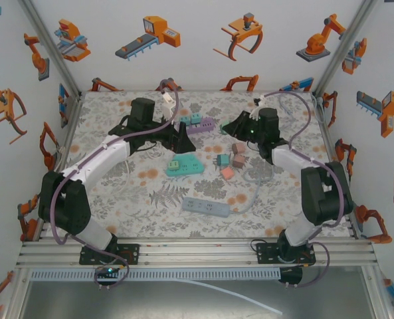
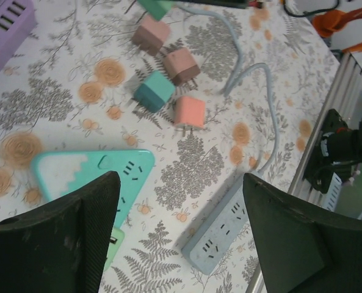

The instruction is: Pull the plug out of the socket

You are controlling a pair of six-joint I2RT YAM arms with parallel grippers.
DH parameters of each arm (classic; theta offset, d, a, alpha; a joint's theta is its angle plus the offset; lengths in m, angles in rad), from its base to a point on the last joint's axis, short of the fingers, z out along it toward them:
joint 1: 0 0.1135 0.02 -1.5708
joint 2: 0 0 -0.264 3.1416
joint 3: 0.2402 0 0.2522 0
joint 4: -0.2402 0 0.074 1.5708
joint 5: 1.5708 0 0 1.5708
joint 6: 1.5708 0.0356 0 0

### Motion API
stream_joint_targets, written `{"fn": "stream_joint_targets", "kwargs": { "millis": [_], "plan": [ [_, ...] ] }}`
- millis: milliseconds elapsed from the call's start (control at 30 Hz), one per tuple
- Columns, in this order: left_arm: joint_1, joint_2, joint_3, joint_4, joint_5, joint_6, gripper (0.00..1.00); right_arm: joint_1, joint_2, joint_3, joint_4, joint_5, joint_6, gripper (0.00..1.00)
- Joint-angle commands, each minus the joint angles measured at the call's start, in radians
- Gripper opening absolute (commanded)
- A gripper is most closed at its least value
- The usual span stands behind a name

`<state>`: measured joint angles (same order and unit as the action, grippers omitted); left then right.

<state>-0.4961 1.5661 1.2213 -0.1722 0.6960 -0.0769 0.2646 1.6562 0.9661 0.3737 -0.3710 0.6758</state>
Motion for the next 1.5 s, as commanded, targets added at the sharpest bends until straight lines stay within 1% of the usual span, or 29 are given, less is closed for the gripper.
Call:
{"fn": "stream_joint_targets", "kwargs": {
  "millis": [0, 133, 200, 367, 433, 567, 733, 800, 1067, 1300, 1467],
  "plan": [
    [0.001, -0.045, -0.008, 0.062, 0.137, 0.063, 0.81, -0.006, 0.059, 0.106, -0.155, 0.046, 0.032, 0.00],
    [-0.006, -0.065, -0.027, 0.080, 0.152, 0.086, 0.90, -0.006, 0.136, 0.156, -0.226, 0.043, 0.029, 0.00],
    [-0.009, -0.069, -0.029, 0.074, 0.147, 0.094, 0.92, -0.006, 0.163, 0.166, -0.228, 0.040, 0.026, 0.00],
    [-0.012, -0.068, -0.027, 0.058, 0.124, 0.112, 0.97, -0.003, 0.245, 0.212, -0.240, -0.011, 0.015, 0.06],
    [-0.013, -0.066, -0.028, 0.053, 0.116, 0.118, 0.98, 0.002, 0.267, 0.227, -0.249, -0.007, 0.018, 0.08],
    [-0.015, -0.063, -0.026, 0.042, 0.096, 0.128, 1.00, 0.017, 0.298, 0.242, -0.262, 0.025, 0.018, 0.15],
    [-0.016, -0.066, -0.026, 0.037, 0.073, 0.133, 0.99, 0.025, 0.310, 0.260, -0.325, 0.083, 0.011, 0.29],
    [-0.017, -0.065, -0.026, 0.031, 0.050, 0.135, 0.99, 0.025, 0.304, 0.252, -0.346, 0.111, 0.011, 0.34],
    [-0.017, -0.085, -0.039, 0.036, -0.061, 0.133, 0.98, 0.026, 0.246, 0.223, -0.406, 0.180, -0.024, 0.48],
    [-0.018, -0.097, -0.050, 0.031, -0.185, 0.128, 0.98, 0.024, 0.145, 0.207, -0.415, 0.213, -0.086, 0.52],
    [-0.016, -0.104, -0.055, 0.029, -0.273, 0.121, 0.98, 0.039, 0.035, 0.190, -0.353, 0.208, -0.177, 0.55]
  ]
}}
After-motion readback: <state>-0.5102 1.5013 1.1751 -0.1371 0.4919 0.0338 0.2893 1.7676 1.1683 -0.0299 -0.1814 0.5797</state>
